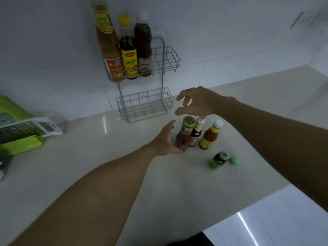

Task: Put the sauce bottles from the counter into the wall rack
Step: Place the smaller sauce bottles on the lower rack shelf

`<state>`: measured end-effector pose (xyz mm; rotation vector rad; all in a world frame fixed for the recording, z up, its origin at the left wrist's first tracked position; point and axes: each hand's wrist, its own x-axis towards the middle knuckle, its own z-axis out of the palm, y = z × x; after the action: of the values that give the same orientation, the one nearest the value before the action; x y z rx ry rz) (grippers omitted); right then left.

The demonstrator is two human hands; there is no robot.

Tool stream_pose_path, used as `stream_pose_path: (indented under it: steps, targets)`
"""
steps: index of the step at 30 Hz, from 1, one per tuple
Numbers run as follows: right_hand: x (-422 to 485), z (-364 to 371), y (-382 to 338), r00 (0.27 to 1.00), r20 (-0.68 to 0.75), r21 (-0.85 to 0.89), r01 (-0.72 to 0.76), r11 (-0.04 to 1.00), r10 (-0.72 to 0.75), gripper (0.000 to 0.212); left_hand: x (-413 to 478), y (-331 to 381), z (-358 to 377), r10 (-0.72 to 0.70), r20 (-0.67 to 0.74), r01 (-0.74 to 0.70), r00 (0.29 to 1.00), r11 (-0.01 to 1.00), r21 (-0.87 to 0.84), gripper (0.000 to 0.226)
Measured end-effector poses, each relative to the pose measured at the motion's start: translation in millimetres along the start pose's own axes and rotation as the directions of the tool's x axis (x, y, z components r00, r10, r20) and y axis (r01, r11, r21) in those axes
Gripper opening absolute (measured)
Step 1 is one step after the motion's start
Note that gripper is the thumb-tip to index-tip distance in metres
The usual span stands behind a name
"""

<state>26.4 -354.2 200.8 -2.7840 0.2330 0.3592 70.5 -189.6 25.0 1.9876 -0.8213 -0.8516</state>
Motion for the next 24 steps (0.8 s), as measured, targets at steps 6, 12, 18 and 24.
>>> stream_pose_path:
  steps: [6, 12, 18, 24]
  targets:
    - [-15, 21, 4, 0.994, 0.096, -0.2, 0.062, 0.978, -0.044, 0.068, 11, 4, 26, 0.06, -0.047, -0.067, 0.997, 0.982, -0.179, 0.074]
    - [-13, 33, 13, 0.992, 0.033, -0.226, 0.128, 0.966, -0.124, 0.044, 12, 8, 35, 0.075, -0.097, -0.088, 0.993, 0.986, -0.145, 0.046]
    - [-3, 31, 12, 0.988, 0.03, -0.117, 0.155, 0.981, -0.153, 0.031, 3, 7, 22, 0.045, -0.043, -0.05, 0.998, 0.992, -0.114, 0.046]
    - [16, 1, -15, 0.968, 0.128, 0.166, 0.194, 0.967, -0.217, 0.014, -29, 20, -13, -0.065, -0.031, 0.048, 0.997, 0.919, -0.392, 0.036]
